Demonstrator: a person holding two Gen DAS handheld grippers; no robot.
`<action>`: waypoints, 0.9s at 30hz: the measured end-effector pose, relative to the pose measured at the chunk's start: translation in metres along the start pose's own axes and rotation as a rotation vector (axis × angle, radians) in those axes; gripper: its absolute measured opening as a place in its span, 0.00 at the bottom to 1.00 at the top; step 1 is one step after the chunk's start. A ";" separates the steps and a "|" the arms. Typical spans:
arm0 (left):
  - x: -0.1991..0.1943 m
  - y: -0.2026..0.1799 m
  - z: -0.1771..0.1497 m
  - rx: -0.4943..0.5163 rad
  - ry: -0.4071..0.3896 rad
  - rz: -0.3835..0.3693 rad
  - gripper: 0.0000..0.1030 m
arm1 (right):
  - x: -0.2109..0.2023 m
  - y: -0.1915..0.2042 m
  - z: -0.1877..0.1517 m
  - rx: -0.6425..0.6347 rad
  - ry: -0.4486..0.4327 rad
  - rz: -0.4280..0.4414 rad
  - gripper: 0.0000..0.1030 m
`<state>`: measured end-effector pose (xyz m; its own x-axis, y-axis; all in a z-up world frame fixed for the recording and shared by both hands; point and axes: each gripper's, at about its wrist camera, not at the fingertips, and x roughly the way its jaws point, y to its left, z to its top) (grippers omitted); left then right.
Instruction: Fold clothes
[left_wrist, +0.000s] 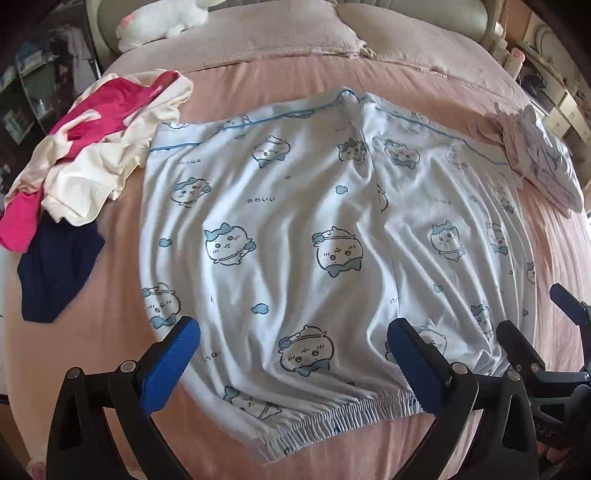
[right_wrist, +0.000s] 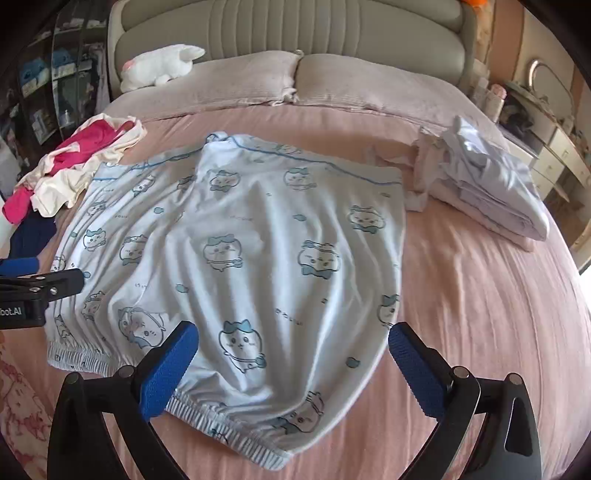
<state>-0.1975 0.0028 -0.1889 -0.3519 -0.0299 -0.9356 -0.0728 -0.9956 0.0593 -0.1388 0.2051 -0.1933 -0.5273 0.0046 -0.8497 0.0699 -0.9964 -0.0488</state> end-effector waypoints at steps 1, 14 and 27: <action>0.001 0.000 -0.002 0.017 0.004 0.023 1.00 | 0.007 0.003 0.000 -0.017 0.024 -0.005 1.00; 0.000 0.007 -0.011 -0.021 0.004 0.029 1.00 | 0.007 -0.006 -0.020 -0.015 0.113 -0.036 1.00; -0.035 -0.001 0.013 0.264 -0.055 -0.025 1.00 | -0.007 -0.017 -0.005 0.036 0.022 -0.034 1.00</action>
<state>-0.1974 0.0059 -0.1521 -0.3964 0.0062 -0.9181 -0.3200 -0.9382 0.1319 -0.1320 0.2225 -0.1890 -0.5105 0.0404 -0.8590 0.0216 -0.9980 -0.0598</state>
